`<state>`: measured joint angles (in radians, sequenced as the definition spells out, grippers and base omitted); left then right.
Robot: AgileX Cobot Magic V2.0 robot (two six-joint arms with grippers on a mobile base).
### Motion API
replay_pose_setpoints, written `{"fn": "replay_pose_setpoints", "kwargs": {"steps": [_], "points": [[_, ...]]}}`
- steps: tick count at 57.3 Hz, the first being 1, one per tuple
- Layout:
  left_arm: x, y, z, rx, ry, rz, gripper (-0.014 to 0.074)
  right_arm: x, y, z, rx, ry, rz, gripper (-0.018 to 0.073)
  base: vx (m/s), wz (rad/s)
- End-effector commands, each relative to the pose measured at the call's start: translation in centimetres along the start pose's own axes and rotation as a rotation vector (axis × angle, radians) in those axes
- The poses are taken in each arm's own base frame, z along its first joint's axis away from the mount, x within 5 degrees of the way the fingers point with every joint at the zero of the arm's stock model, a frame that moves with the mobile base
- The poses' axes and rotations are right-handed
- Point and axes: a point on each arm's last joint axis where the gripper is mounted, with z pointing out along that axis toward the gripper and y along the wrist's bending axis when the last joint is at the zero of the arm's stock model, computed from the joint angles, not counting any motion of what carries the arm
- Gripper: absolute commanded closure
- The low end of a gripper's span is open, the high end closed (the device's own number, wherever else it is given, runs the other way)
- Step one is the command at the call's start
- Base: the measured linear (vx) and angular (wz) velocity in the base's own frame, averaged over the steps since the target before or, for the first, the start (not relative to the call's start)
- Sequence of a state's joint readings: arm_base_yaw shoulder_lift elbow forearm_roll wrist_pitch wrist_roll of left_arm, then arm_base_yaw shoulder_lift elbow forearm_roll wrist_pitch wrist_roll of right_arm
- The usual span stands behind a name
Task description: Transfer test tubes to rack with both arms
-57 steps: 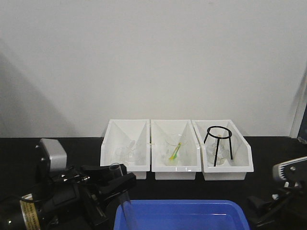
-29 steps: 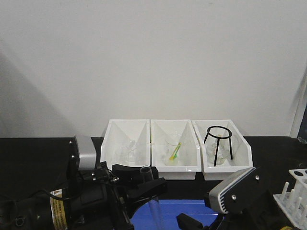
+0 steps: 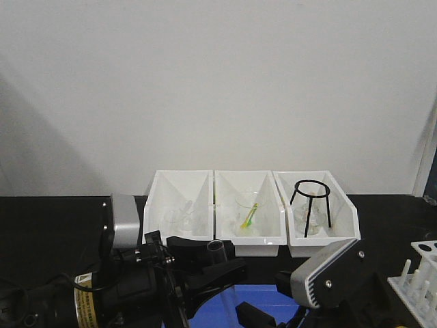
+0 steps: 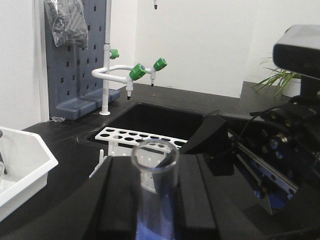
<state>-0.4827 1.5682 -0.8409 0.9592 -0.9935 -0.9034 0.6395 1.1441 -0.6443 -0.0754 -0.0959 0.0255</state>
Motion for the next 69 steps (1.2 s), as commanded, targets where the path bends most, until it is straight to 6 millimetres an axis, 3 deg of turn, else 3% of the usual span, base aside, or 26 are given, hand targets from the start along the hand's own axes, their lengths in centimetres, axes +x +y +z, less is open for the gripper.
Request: {"fn": "replay_pose_setpoints", "kwargs": {"steps": [1, 22, 37, 69], "points": [[-2.6, -0.9, 0.0, 0.042, -0.122, 0.02, 0.0617, -2.3, 0.0, -0.5, 0.0, -0.141, -0.003, 0.0099, 0.0, 0.0], [-3.1, -0.2, 1.3, 0.044, -0.131, 0.008, 0.0617, -2.3, 0.0, -0.5, 0.0, -0.142, -0.003, 0.0099, 0.0, 0.0], [-2.1, -1.2, 3.2, 0.075, -0.087, -0.009, 0.0617, -2.4, 0.0, -0.5, 0.0, -0.149, -0.003, 0.0099, 0.0, 0.0], [-1.6, -2.7, 4.2, 0.113, -0.06, -0.016, 0.0617, -2.4, 0.0, -0.5, 0.0, -0.152, -0.003, 0.0111, 0.0, 0.0]]}}
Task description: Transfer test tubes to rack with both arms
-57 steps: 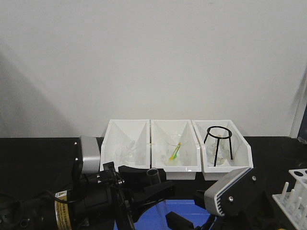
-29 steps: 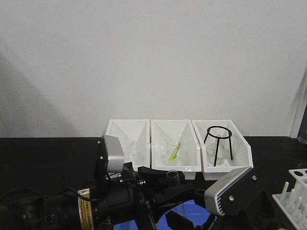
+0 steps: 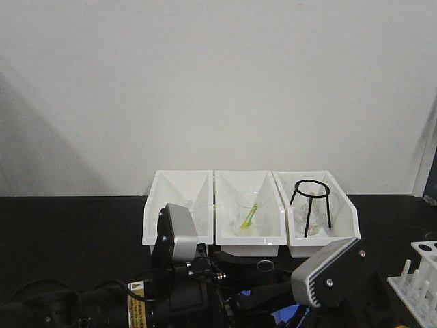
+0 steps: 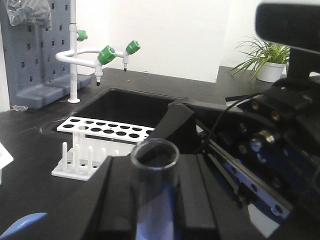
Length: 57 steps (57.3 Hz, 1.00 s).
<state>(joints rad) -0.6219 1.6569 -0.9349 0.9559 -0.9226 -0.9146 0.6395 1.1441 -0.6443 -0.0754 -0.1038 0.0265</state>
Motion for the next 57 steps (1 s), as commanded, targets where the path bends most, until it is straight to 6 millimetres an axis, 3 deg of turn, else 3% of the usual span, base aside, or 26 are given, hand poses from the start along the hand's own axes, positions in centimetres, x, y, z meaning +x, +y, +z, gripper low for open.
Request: {"fn": "replay_pose_setpoints", "kwargs": {"steps": [1, 15, 41, 57], "points": [[-2.92, -0.94, -0.15, 0.033, -0.123, 0.005, 0.0617, -2.34, -0.04, -0.47, 0.0, -0.144, -0.004, 0.0117, 0.0, 0.0], [-2.91, -0.92, -0.15, 0.03, -0.123, 0.026, 0.0617, -2.31, -0.04, -0.46, 0.0, -0.141, -0.004, 0.0238, 0.0, 0.0], [-2.91, -0.92, -0.15, 0.03, -0.123, 0.026, 0.0617, -2.31, -0.04, -0.46, 0.0, -0.141, -0.01, 0.0554, 0.0, 0.0], [-2.91, -0.92, -0.15, 0.03, -0.123, 0.026, 0.0584, -2.34, -0.06, -0.47, 0.002, -0.144, -0.023, 0.0569, 0.0, 0.0]]}}
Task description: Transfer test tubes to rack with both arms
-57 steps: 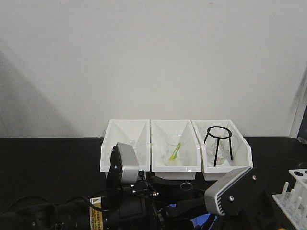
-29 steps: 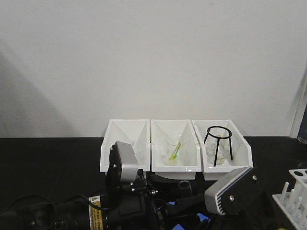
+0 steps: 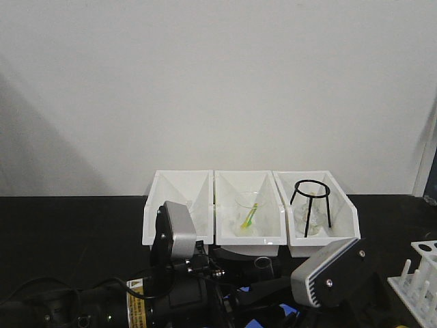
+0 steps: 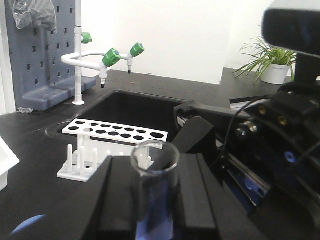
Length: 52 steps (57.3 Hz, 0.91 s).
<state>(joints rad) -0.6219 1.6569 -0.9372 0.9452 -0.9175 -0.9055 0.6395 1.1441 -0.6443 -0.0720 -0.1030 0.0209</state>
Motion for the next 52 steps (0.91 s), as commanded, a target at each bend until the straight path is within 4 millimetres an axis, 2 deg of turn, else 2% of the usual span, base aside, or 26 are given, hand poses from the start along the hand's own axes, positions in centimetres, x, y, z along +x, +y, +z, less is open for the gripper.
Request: {"fn": "replay_pose_setpoints", "kwargs": {"steps": [1, 10, 21, 30, 39, 52], "points": [[-2.8, -1.0, -0.2, 0.038, -0.118, 0.023, 0.0573, -2.3, -0.1, -0.5, 0.002, -0.145, -0.02, 0.0569, 0.0, 0.0], [-2.8, -1.0, -0.2, 0.038, -0.118, 0.025, 0.0449, -2.3, -0.1, -0.5, 0.002, -0.145, -0.02, 0.0569, 0.0, 0.0], [-2.8, -1.0, -0.2, 0.038, -0.118, 0.025, 0.0192, -2.3, -0.1, -0.5, 0.002, -0.145, -0.02, 0.0569, 0.0, 0.0], [-2.8, -1.0, -0.2, 0.038, -0.118, 0.024, 0.0055, -2.4, -0.1, -0.5, 0.002, -0.146, -0.02, 0.0569, 0.0, 0.0], [-3.1, -1.2, -0.3, 0.041, -0.126, 0.029, 0.0024, -2.4, -0.1, -0.5, 0.003, -0.146, -0.021, 0.0569, 0.0, 0.0], [-5.0, -1.9, -1.3, 0.038, -0.172, 0.07, 0.0024, -2.3, -0.1, -0.5, 0.005, -0.145, -0.026, 0.0569, 0.0, 0.0]]}}
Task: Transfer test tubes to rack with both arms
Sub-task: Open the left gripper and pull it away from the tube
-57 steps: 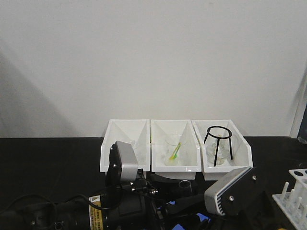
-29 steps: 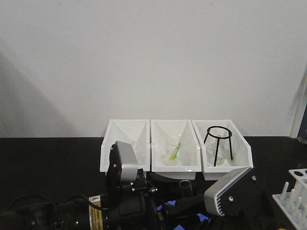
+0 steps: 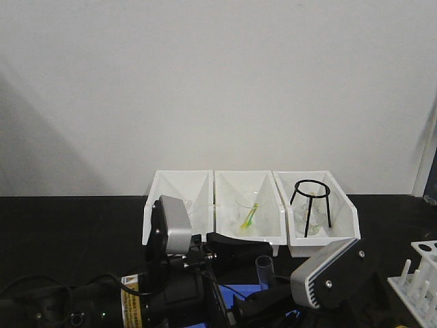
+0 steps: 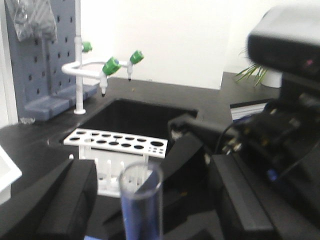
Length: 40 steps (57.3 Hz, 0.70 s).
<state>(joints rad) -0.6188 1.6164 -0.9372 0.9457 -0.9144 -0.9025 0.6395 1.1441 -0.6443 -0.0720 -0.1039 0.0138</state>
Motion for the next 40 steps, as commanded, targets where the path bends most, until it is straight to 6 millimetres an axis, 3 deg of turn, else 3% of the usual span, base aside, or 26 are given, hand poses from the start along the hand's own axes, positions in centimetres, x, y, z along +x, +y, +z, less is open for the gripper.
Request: {"fn": "replay_pose_setpoints", "kwargs": {"steps": [1, 25, 40], "points": [[-4.0, -1.3, -0.9, 0.032, -0.148, 0.045, 0.0024, -2.3, -0.1, -0.5, 0.005, -0.144, -0.019, 0.0569, 0.0, 0.0], [-8.5, -2.8, -3.9, -0.021, -0.239, 0.147, 0.0024, -2.3, -0.1, -0.5, 0.005, -0.144, -0.013, 0.0568, 0.0, 0.0], [-9.4, -2.7, -5.1, -0.182, -0.176, 0.166, 0.0024, -3.1, -0.8, -0.6, 0.029, -0.236, -0.002, 0.0568, 0.0, 0.0]]}}
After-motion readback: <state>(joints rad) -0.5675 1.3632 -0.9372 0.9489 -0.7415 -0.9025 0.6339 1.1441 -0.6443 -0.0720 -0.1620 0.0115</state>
